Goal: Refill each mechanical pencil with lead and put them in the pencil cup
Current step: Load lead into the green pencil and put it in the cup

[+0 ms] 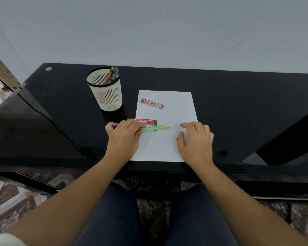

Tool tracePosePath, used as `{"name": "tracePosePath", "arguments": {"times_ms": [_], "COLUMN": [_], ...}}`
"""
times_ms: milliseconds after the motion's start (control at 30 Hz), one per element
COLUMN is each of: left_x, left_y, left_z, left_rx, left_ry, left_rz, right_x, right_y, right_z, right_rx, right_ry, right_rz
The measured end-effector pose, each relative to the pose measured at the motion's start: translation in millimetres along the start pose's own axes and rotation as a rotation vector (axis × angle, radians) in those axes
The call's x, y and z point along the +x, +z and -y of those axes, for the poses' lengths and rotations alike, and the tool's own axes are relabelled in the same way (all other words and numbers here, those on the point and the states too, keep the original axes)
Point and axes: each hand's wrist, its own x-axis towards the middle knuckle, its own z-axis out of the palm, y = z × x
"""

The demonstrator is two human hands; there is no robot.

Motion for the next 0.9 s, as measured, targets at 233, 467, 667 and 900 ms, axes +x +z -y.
{"name": "tracePosePath", "arguments": {"times_ms": [233, 467, 667, 900], "left_x": [0.6, 1.5, 1.5, 2.0], "left_y": [-0.8, -0.7, -0.4, -1.9], "left_z": [-0.3, 0.7, 0.7, 0.3], "left_rx": [-0.009, -0.053, -0.075, -0.076], "left_ry": [-0.005, 0.036, 0.037, 0.03], "left_rz": [0.024, 0.037, 0.047, 0.071], "right_x": [0.9, -0.8, -3.1, -3.3], "right_y": [1.9, -0.7, -1.6, -2.7], "right_z": [-1.5, -2.3, -3.2, -2.6], "right_rx": [0.067, 0.295, 0.338, 0.328], "right_ry": [0.051, -0.068, -0.129, -0.135], "right_rz": [0.077, 0.094, 0.04, 0.003]}}
